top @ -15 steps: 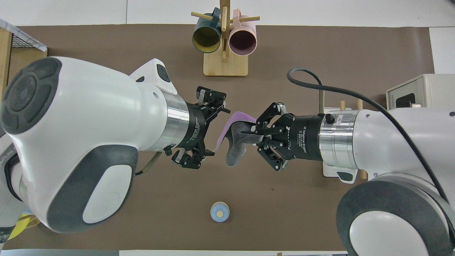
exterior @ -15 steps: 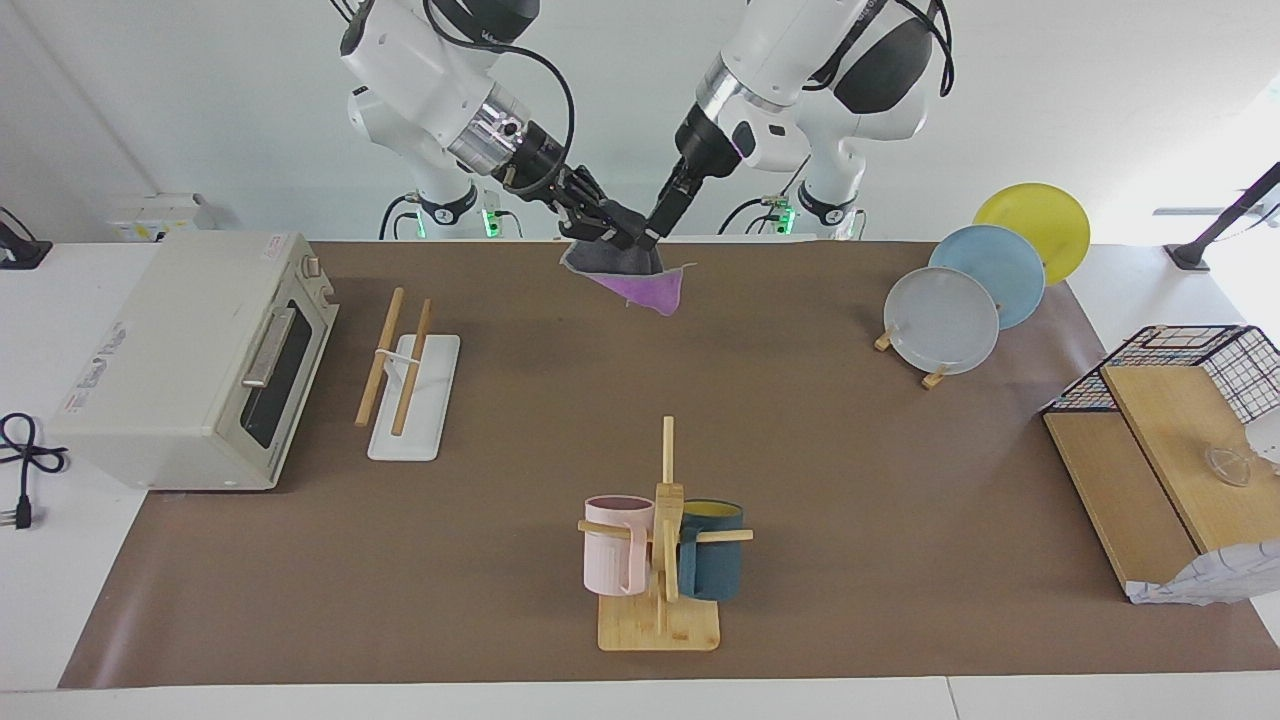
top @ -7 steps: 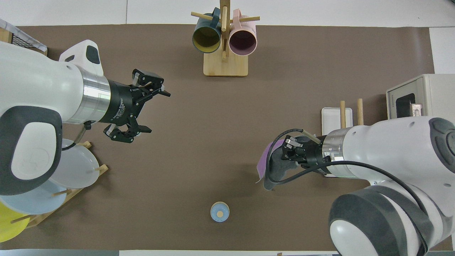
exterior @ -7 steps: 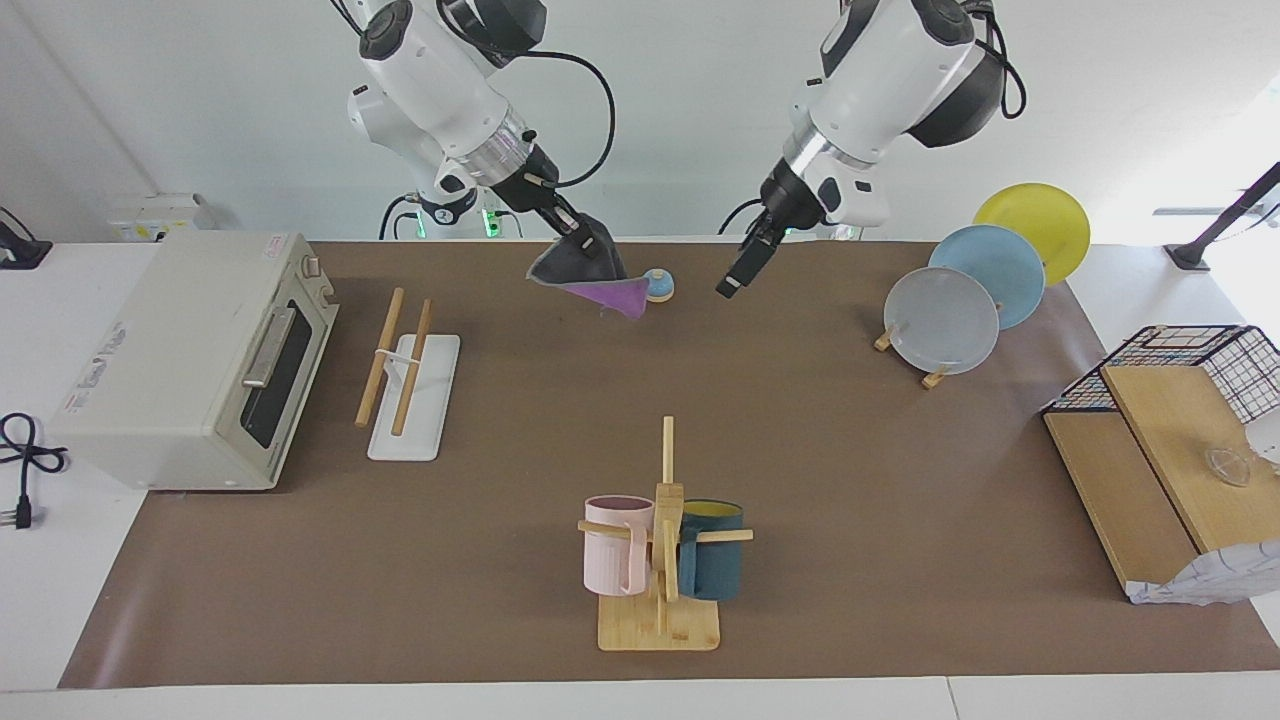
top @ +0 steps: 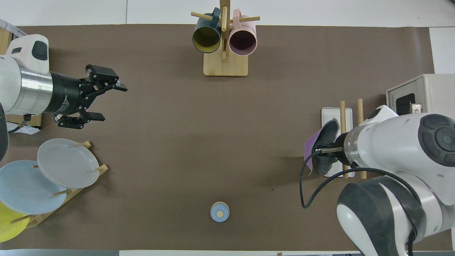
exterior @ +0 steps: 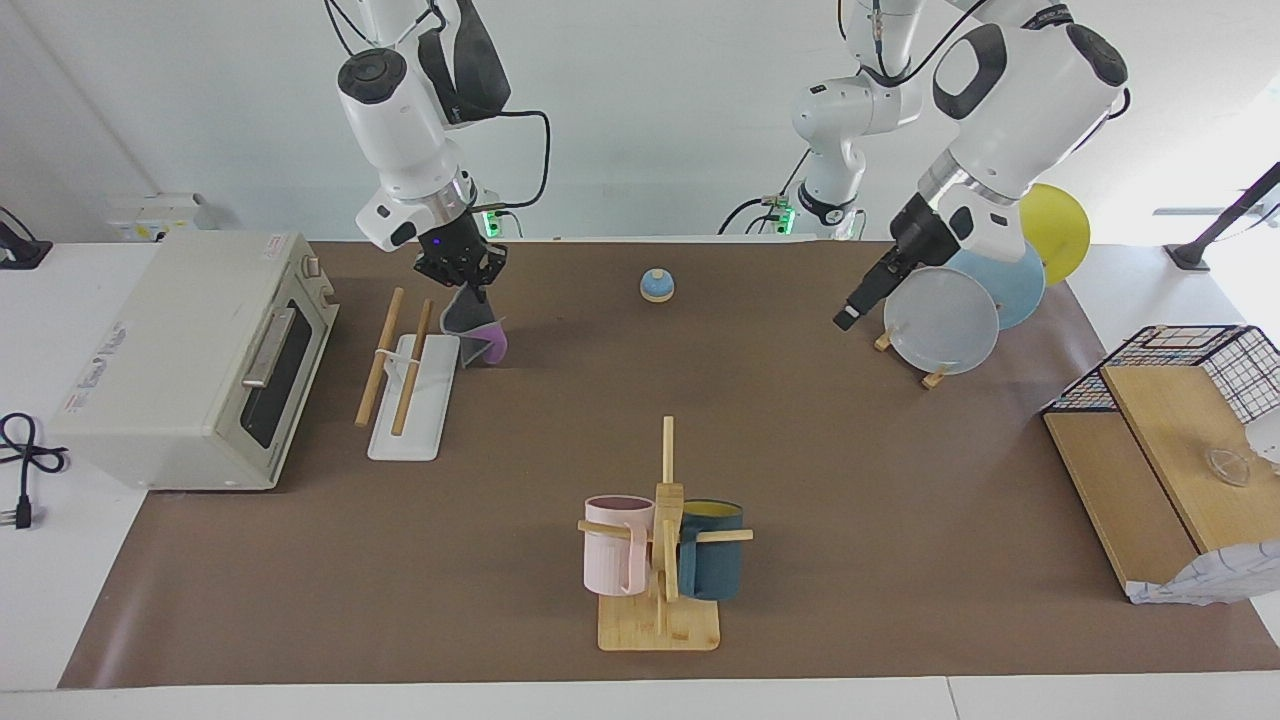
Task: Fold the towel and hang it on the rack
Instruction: 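Drape the towel over the wooden rack posts with the right gripper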
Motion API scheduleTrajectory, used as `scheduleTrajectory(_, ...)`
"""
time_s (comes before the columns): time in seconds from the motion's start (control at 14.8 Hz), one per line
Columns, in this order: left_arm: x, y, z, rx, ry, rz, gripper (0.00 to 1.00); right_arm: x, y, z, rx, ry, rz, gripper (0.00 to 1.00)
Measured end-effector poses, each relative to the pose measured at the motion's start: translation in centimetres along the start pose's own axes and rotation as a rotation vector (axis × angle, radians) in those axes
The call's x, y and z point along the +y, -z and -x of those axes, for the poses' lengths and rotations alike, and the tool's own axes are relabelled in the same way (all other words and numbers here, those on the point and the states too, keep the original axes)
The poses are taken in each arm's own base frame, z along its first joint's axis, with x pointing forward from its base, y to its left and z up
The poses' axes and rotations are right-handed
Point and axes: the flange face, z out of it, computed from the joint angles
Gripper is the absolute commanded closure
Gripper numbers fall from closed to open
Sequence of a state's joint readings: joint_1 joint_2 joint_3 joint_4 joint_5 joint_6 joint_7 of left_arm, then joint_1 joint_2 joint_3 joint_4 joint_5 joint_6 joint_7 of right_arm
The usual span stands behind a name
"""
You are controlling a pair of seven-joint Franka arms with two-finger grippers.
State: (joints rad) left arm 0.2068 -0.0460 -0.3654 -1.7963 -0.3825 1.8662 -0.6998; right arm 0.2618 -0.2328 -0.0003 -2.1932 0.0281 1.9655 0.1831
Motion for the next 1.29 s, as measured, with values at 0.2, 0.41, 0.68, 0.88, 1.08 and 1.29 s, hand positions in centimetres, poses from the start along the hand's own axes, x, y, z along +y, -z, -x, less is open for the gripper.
scheduleTrajectory(0.2, -3.0, 0.8, -2.6, 0.036, -0.145, -0.032, 0.00, -0.1, -0.4, 0.1, 0.002, 0.092, 0.067, 1.00)
scheduleTrajectory(0.41, -3.9, 0.9, -3.4, 0.079, -0.257, -0.113, 0.00, -0.4, -1.6, -0.2, -0.016, 0.120, 0.097, 1.00)
scheduleTrajectory(0.68, -4.6, 0.7, -3.4, 0.079, -0.400, -0.212, 0.00, 1.6, -2.1, -0.9, -0.016, 0.084, 0.098, 1.00)
scheduleTrajectory(0.88, -5.3, 0.9, -3.4, 0.051, -0.506, -0.268, 0.00, 4.9, -2.1, -1.4, -0.021, 0.064, 0.097, 1.00)
scheduleTrajectory(1.08, -6.5, 2.1, -3.6, -0.002, -0.622, -0.314, 0.00, 6.4, -2.4, -1.4, -0.029, 0.038, 0.097, 1.00)
scheduleTrajectory(1.29, -5.4, 4.6, -2.8, -0.046, -0.703, -0.350, 0.00, 9.3, -2.6, -1.4, -0.040, 0.044, 0.095, 1.00)
